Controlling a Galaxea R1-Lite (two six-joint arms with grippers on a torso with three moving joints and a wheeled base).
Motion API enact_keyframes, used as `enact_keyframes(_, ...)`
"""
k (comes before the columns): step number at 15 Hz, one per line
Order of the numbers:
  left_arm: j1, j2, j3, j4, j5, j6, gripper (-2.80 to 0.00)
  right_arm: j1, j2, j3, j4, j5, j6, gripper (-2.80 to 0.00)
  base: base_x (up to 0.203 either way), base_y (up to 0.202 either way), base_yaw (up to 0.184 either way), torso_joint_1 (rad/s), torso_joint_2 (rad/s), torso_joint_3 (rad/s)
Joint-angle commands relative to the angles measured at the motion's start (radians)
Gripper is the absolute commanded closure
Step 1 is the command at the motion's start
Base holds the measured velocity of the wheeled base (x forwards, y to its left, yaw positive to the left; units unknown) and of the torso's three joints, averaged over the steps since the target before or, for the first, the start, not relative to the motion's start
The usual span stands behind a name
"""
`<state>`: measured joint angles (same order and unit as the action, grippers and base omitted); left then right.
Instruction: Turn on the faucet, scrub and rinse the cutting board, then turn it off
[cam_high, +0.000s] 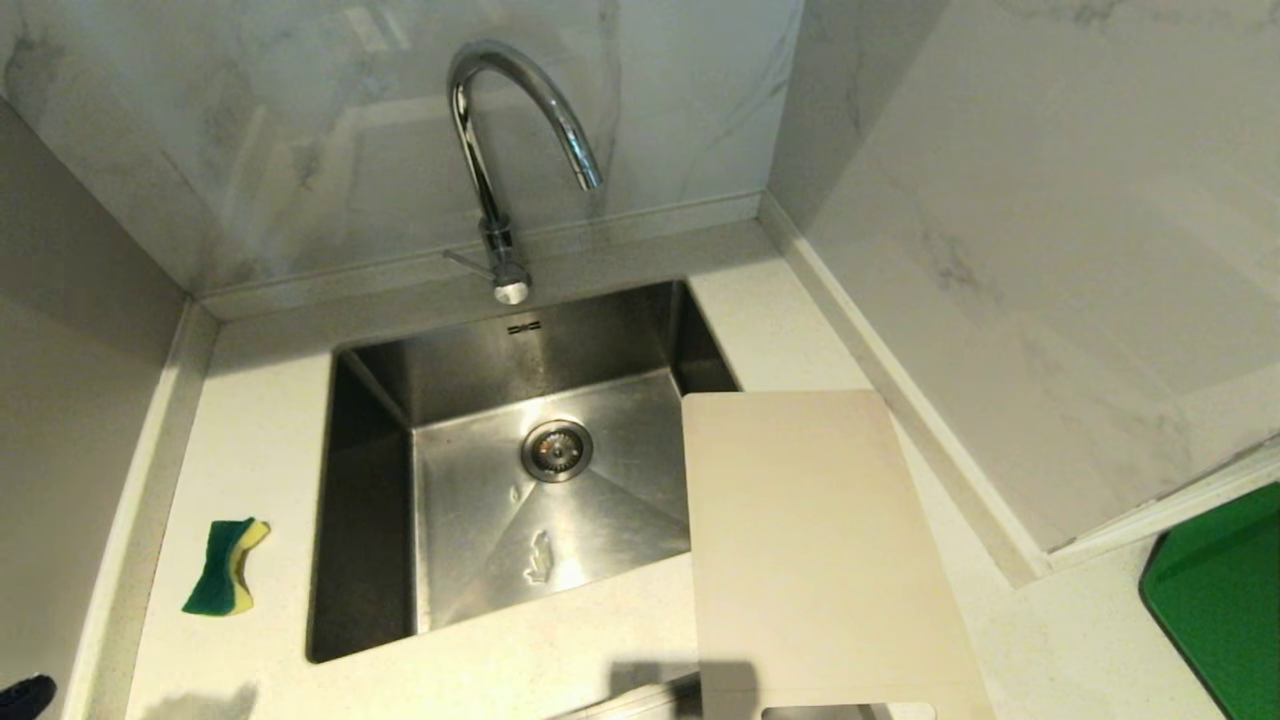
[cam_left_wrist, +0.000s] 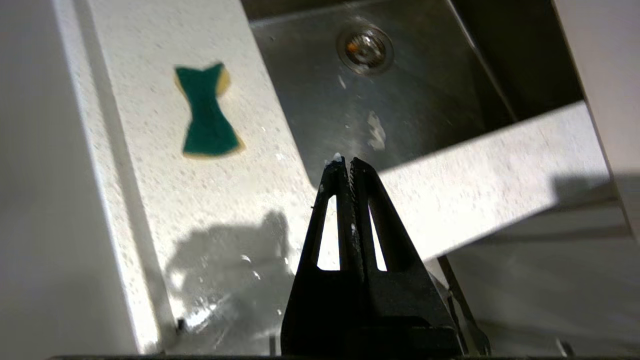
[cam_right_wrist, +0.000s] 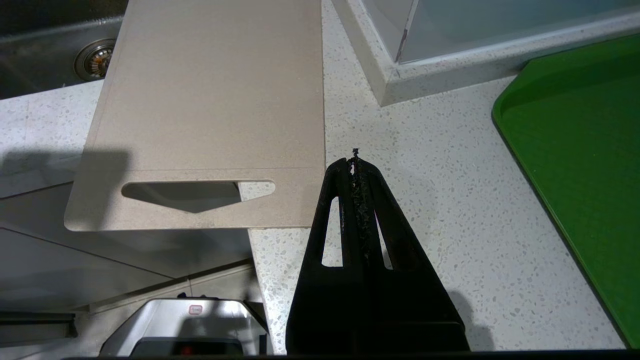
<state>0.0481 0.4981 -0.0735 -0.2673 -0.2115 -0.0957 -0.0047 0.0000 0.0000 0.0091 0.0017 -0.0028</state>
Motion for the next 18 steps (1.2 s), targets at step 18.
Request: enact_keyframes(18, -0.051, -0.498, 0.074, 0.272, 0.211, 0.085, 0.00, 0.000, 0.000, 0.000, 0.000, -0.002, 0.004, 0.00, 0.000, 0.000, 0.000, 0.000, 0.00, 0.000)
